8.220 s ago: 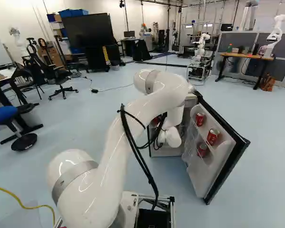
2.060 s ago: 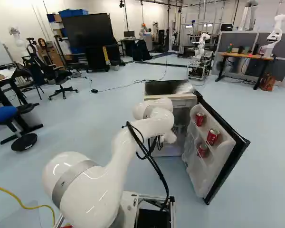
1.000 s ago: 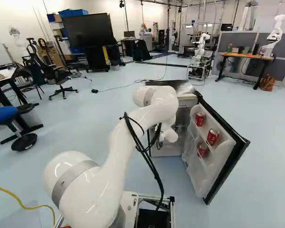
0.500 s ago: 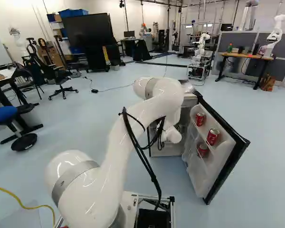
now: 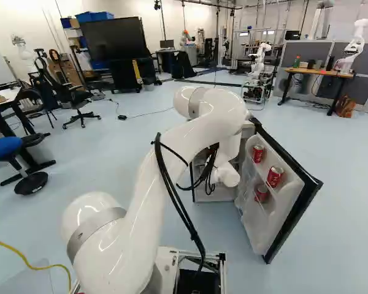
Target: Grab a drink from the fridge
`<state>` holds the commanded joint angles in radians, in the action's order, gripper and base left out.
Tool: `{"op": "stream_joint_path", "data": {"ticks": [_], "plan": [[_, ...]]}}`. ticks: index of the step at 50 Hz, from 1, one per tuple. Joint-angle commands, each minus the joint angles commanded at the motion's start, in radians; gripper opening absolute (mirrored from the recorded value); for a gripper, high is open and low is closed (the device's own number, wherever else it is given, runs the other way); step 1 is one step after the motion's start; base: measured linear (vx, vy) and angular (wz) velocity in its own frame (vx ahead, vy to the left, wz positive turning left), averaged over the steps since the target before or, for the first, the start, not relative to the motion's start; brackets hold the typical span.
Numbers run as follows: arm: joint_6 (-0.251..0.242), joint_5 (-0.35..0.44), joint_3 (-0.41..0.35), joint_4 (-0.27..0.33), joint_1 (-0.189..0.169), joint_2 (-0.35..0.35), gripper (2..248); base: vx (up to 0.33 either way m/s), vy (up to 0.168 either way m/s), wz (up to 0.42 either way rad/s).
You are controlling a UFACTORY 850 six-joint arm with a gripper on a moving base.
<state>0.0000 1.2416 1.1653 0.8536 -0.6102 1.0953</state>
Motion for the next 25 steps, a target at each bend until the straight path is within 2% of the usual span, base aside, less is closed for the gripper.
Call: {"op": "stream_joint_path", "data": {"ticks": [15, 25], "plan": [[0.0, 0.0, -0.087, 0.0, -0.044, -0.078, 97, 0.0, 0.0, 0.0], [0.0, 0.0, -0.118, 0.0, -0.052, -0.117, 97, 0.0, 0.0, 0.0]]}}
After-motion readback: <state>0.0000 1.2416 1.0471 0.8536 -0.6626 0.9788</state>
